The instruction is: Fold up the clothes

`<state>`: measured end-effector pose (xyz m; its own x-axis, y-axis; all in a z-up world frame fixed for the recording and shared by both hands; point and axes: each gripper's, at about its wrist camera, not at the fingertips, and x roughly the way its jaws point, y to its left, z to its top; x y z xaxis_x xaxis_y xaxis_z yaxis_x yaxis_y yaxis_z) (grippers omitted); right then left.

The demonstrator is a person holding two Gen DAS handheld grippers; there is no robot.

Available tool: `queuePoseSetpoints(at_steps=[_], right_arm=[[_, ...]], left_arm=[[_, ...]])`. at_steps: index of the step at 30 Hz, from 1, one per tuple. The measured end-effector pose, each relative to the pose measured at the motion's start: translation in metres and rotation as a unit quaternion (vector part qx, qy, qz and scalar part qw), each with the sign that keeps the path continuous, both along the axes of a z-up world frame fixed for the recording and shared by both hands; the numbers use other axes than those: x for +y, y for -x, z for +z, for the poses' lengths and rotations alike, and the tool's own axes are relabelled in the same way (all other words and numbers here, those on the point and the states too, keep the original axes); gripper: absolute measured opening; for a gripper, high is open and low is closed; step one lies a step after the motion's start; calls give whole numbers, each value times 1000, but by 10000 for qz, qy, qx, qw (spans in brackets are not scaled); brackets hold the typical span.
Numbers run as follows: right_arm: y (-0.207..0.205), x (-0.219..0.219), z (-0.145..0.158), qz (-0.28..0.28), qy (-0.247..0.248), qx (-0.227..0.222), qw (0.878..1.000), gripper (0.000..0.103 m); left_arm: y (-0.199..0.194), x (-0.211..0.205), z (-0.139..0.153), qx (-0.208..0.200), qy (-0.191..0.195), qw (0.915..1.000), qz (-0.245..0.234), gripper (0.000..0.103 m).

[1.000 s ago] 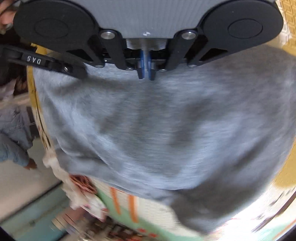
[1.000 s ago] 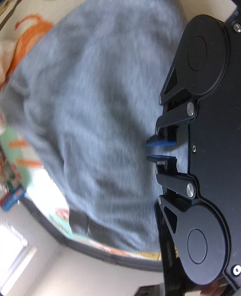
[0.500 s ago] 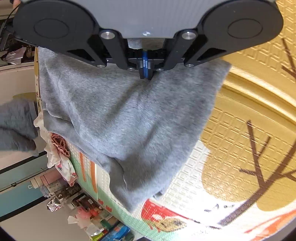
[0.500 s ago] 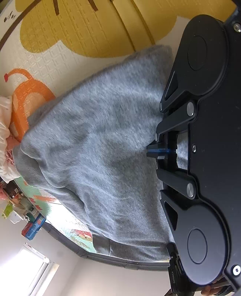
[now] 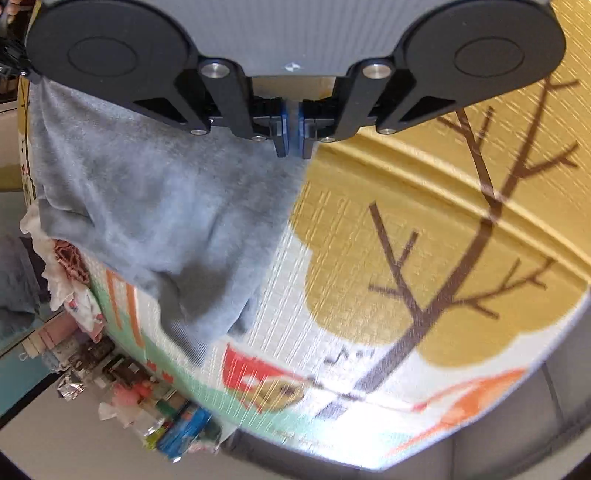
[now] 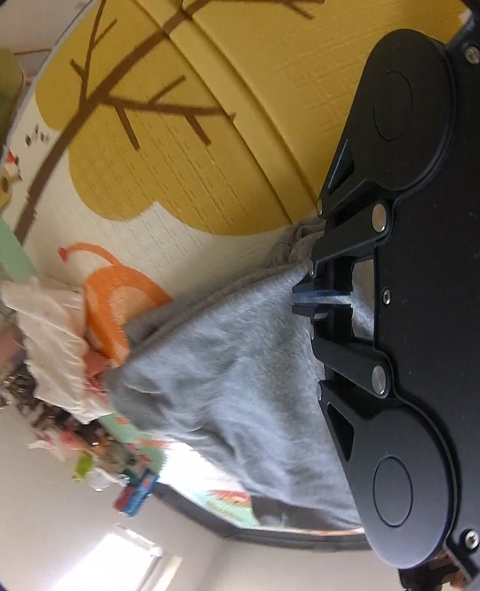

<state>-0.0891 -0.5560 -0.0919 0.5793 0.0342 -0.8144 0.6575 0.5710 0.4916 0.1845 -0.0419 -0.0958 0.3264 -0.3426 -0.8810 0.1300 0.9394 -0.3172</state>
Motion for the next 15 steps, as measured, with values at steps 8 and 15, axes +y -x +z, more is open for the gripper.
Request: queuePoseSetpoints(at_steps=[8,15], right_arm=[[59,-3,3,-1103,-427,-519,9916,46],[99,6,-38,-1711,-1424,-1004,9697,51]], left_arm=[[11,-74,33,-799,431,9885,-1212,13],[19,-166,24,-980,400,9722,-2087,11]])
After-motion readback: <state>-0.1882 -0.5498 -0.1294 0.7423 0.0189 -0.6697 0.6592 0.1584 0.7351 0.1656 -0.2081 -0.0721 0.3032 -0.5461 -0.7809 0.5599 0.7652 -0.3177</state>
